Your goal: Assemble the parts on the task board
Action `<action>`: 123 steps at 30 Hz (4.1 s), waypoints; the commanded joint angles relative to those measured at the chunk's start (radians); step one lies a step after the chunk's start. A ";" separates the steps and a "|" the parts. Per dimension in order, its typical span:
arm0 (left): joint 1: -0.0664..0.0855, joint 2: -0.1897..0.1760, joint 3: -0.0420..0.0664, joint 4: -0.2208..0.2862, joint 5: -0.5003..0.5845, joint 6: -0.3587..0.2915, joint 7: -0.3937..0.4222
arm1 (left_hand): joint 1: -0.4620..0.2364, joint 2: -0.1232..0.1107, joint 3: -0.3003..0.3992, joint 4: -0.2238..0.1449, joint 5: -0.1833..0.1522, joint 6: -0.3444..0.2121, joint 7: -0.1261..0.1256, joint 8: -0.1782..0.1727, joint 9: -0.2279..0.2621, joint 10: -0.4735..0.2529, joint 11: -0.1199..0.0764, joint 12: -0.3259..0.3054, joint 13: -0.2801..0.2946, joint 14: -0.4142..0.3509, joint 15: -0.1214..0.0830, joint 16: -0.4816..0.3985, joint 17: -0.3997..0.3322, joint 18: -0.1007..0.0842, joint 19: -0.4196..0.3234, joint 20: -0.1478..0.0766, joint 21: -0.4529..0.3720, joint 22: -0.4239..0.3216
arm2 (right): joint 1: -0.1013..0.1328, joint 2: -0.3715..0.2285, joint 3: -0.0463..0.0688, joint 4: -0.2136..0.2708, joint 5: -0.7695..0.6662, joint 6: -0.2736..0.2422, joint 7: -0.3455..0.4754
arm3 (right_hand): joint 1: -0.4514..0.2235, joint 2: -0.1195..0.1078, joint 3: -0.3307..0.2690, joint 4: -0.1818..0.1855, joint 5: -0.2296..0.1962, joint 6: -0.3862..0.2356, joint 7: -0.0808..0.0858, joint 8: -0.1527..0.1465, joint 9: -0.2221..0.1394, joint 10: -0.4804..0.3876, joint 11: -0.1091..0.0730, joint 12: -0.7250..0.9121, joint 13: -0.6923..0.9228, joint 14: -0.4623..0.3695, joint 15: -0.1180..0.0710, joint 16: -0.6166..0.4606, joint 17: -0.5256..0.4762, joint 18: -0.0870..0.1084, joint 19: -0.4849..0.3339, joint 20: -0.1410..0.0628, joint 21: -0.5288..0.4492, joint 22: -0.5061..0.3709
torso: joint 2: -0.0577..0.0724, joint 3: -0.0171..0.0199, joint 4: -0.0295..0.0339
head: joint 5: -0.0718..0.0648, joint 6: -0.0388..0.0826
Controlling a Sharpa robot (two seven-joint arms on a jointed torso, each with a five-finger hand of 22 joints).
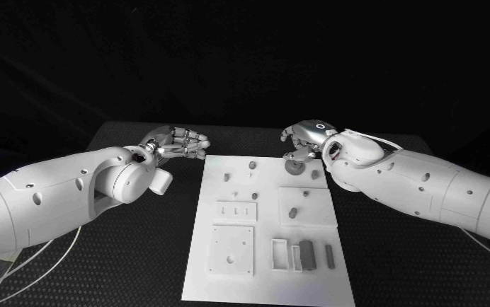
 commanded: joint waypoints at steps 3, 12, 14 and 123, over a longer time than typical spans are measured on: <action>0.002 -0.005 0.001 0.008 -0.003 0.021 0.049 | -0.009 0.002 -0.003 0.000 0.000 0.001 0.000 -0.003 0.000 0.006 -0.003 -0.004 0.000 0.009 0.002 -0.007 0.003 0.004 0.007 0.002 -0.007 -0.001 | 0.000 -0.031 -0.001 0.017 0.034 0.100 0.026 | -0.003 -0.009 -0.003 0.006 0.000 0.016 -0.002 0.010 0.003 -0.002 -0.009 0.004 -0.003 -0.001 -0.006 0.002 -0.003 0.064 0.000 -0.003 -0.003 0.017 | 0.002 0.0038 -0.0138 | 0.006 0.008; 0.002 -0.007 0.002 0.009 -0.003 0.078 0.069 | -0.096 -0.012 -0.025 0.002 0.000 -0.047 0.044 -0.032 -0.013 -0.021 0.033 -0.029 -0.010 -0.023 0.017 -0.038 0.004 -0.002 -0.021 0.014 -0.028 -0.008 | -0.001 -0.035 -0.001 -0.018 0.054 0.142 0.041 | -0.014 -0.028 -0.001 0.019 0.000 0.014 -0.004 0.008 0.000 -0.010 -0.011 -0.001 -0.007 -0.021 -0.008 -0.008 -0.032 0.064 -0.009 0.000 -0.009 0.016 | 0.003 0.0044 -0.0113 | -0.003 0.009; 0.002 -0.007 0.002 0.010 -0.003 0.093 0.068 | -0.132 -0.018 -0.013 0.002 0.000 -0.062 0.048 -0.038 -0.014 -0.042 0.042 -0.044 -0.017 -0.061 0.031 -0.065 -0.002 -0.006 -0.053 0.027 -0.047 -0.015 | -0.001 -0.031 -0.001 -0.027 0.057 0.144 0.043 | -0.014 -0.027 -0.001 0.020 0.000 0.014 -0.004 0.008 0.000 -0.011 -0.011 -0.001 -0.007 -0.021 -0.008 -0.008 -0.030 0.064 -0.009 0.000 -0.009 0.016 | 0.003 0.0034 -0.0102 | -0.006 0.009; 0.002 -0.004 0.001 0.002 -0.005 0.118 0.055 | -0.231 -0.052 0.122 -0.002 0.000 -0.117 0.043 -0.025 0.003 -0.126 0.072 -0.068 -0.031 -0.141 0.071 -0.130 -0.013 -0.018 -0.180 0.070 -0.098 -0.002 | -0.095 0.043 -0.031 -0.133 -0.027 0.161 0.051 | -0.034 0.143 -0.014 -0.042 0.000 0.221 -0.073 0.108 0.056 0.007 -0.076 0.003 -0.019 -0.009 -0.069 0.002 -0.023 0.064 -0.013 0.000 0.003 0.018 | 0.003 0.0017 -0.0097 | -0.012 -0.024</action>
